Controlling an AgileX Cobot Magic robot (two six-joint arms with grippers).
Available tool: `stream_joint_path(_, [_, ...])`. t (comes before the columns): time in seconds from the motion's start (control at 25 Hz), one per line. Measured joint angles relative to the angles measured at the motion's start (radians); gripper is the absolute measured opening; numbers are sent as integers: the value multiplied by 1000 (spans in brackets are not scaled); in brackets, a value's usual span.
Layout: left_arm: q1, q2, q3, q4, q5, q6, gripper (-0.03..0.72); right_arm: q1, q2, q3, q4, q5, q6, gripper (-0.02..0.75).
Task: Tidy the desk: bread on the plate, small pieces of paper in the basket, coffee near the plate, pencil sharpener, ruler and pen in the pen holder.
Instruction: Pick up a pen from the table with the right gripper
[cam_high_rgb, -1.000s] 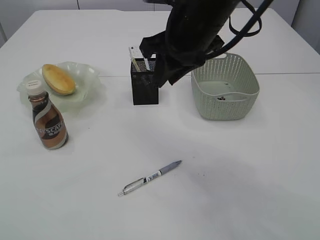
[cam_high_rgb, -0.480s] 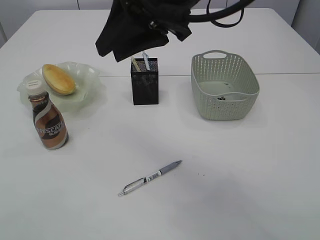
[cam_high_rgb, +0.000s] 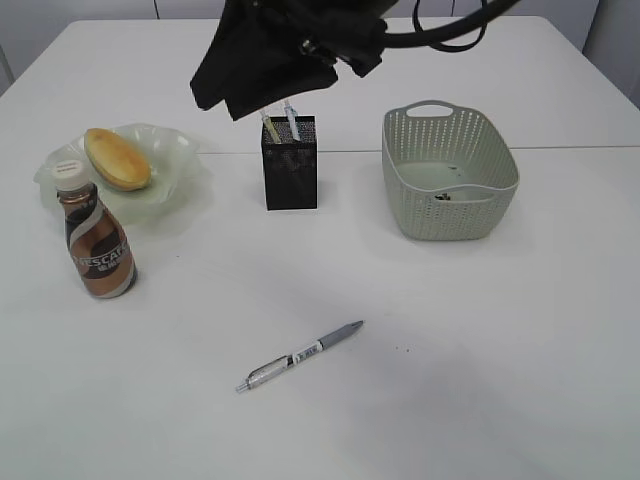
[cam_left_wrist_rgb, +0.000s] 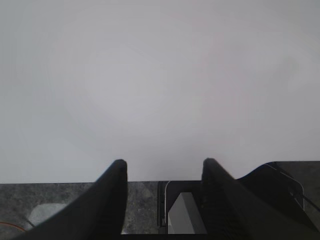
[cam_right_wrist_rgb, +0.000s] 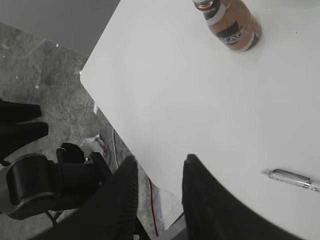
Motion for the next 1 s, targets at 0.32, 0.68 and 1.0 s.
stream_joint_path(0.32, [0,0,0,12,11,0,361,0,0,0,34,0,-34,228])
stream_joint_path(0.68, [0,0,0,13,17,0,361,0,0,0,24,0,-53,228])
stream_joint_path(1.0, [0,0,0,15,17,0,361,0,0,0,-35,2,-60,228])
